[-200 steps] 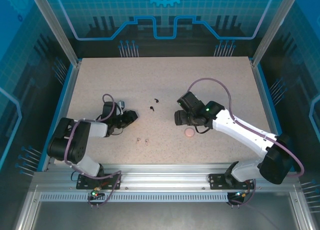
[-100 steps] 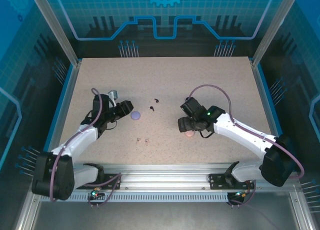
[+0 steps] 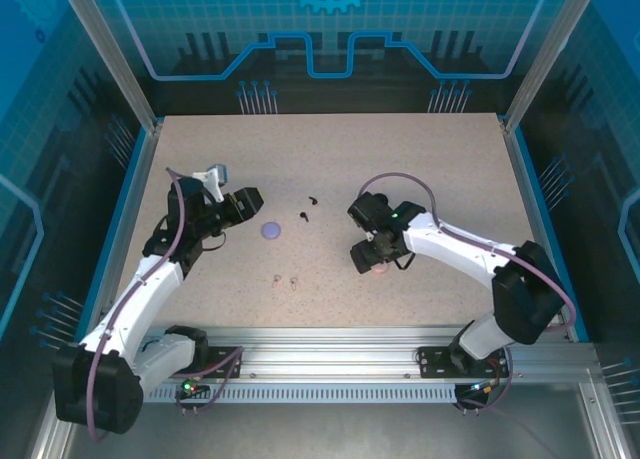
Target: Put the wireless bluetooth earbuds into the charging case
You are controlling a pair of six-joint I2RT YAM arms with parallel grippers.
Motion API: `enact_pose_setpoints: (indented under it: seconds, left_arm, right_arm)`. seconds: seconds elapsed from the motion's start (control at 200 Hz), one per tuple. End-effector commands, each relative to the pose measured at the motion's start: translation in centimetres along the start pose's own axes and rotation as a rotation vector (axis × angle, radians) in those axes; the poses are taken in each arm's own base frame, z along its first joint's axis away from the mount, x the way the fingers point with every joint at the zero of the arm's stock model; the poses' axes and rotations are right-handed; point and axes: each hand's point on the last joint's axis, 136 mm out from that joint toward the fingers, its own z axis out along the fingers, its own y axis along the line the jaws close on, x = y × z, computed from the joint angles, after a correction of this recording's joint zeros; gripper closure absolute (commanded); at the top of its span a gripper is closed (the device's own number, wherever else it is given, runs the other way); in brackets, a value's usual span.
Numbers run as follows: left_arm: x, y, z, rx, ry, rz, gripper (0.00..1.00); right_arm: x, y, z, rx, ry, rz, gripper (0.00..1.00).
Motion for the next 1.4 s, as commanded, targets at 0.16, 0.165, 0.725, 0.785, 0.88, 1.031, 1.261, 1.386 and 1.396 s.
enact_pose_setpoints:
  seconds: [0.16,0.165,0.725,0.785,0.88,1.031,1.261,1.386,1.396]
  left_arm:
    - [-1.3,-2.2,-1.2,0.05,-0.009,0.047,0.4]
    - [-1.2,-2.2,-1.2,0.049,-0.008,0.047,0.4]
    - [-1.1,-3.7,-0.8,0.079,-0.015,0.075,0.4]
    - [-0.9,-3.9,-0.7,0.082,-0.009,0.081,0.4]
    - [-0.7,-4.2,-0.5,0.087,-0.003,0.091,0.4]
    - [-0.7,-4.6,-0.4,0.092,0.003,0.106,0.4]
    - [-0.5,-4.7,-0.2,0.096,0.006,0.114,0.4]
    - [-0.4,-4.6,0.0,0.094,0.007,0.112,0.4]
    - [-0.4,-4.6,0.0,0.094,0.007,0.111,0.4]
  right_arm:
    - [0.5,-1.0,2.9,0.071,0.075,0.12,0.16]
    - [0.5,-0.9,3.0,0.07,0.075,0.124,0.16]
    - [1.1,-1.0,6.1,0.035,0.111,0.209,0.29]
    - [1.2,-0.9,6.2,0.029,0.113,0.207,0.31]
    - [1.2,-1.0,6.5,0.029,0.119,0.209,0.34]
    - [1.4,-0.9,7.0,0.023,0.128,0.207,0.38]
    - [1.8,-0.6,7.6,0.009,0.143,0.207,0.43]
    - [2.1,-0.4,7.7,-0.003,0.145,0.209,0.51]
    - [2.1,-0.4,7.7,-0.004,0.144,0.209,0.52]
